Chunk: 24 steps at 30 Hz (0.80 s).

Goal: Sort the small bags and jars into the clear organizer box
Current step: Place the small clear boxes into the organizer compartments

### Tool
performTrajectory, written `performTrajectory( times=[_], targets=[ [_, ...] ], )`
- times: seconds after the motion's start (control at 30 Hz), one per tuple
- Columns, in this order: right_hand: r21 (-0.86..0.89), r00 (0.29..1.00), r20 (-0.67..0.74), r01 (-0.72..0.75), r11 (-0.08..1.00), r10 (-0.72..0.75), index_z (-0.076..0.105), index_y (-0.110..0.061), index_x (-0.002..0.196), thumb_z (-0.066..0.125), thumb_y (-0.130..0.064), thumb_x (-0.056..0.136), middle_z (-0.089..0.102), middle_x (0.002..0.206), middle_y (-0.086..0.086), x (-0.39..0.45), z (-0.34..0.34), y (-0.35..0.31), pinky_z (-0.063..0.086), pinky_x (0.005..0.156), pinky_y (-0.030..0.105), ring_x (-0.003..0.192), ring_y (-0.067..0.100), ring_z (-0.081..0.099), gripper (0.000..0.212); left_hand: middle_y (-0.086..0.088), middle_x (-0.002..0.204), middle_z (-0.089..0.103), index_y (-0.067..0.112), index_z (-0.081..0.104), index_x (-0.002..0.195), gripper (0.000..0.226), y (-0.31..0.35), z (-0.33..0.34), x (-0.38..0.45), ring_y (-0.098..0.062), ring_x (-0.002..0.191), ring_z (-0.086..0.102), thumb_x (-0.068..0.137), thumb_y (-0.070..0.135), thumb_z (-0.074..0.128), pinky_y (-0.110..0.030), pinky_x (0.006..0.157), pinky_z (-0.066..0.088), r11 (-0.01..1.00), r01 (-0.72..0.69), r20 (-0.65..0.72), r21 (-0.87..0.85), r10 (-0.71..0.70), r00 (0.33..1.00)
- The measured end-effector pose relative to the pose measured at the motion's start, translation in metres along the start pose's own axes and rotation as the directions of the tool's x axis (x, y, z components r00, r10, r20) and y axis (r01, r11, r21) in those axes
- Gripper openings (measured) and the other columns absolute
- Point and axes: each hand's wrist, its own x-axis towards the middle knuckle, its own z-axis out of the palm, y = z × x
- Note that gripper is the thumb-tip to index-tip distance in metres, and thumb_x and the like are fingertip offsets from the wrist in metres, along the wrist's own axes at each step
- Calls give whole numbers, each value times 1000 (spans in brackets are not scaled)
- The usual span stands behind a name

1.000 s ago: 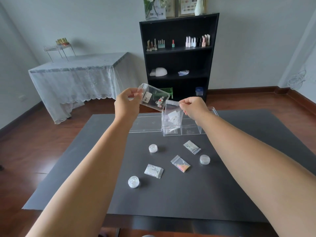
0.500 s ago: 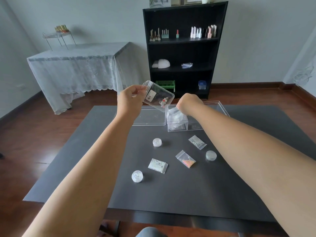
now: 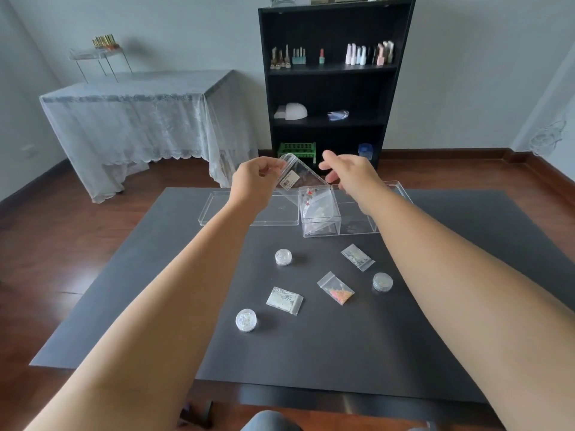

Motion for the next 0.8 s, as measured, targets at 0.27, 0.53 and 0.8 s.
performTrajectory(
  times=[0.27, 0.53, 0.8],
  targets=[
    [-147, 997, 22, 77, 986, -74, 69, -27, 103, 74, -20, 81, 72, 79, -3, -6, -17, 2, 44, 60, 22, 75, 10, 66, 24, 7, 106, 66, 26, 63, 121, 30, 12, 27, 2, -9, 85, 62, 91, 30, 62, -22, 62, 47, 998, -5, 34, 57, 3, 999],
    [-167, 994, 11, -105, 980, 109, 65, -24, 105, 78, -11, 76, 66, 99, 2, -18, -4, 16, 46, 56, 24, 72, 13, 62, 34, 5, 96, 65, 25, 65, 89, 6, -4, 31, -19, -11, 87, 58, 84, 27, 68, -13, 68, 38, 960, -118, 74, 253, 103, 992],
    [-435, 996, -69, -81, 897, 57, 60, -17, 114, 67, -3, 82, 60, 112, 6, -15, 18, 4, 44, 62, 25, 85, 18, 55, 35, 2, 107, 64, 24, 74, 94, 18, -3, 36, -30, -24, 107, 52, 88, 22, 57, -28, 79, 40, 853, -251, 237, 457, 156, 959]
  ],
)
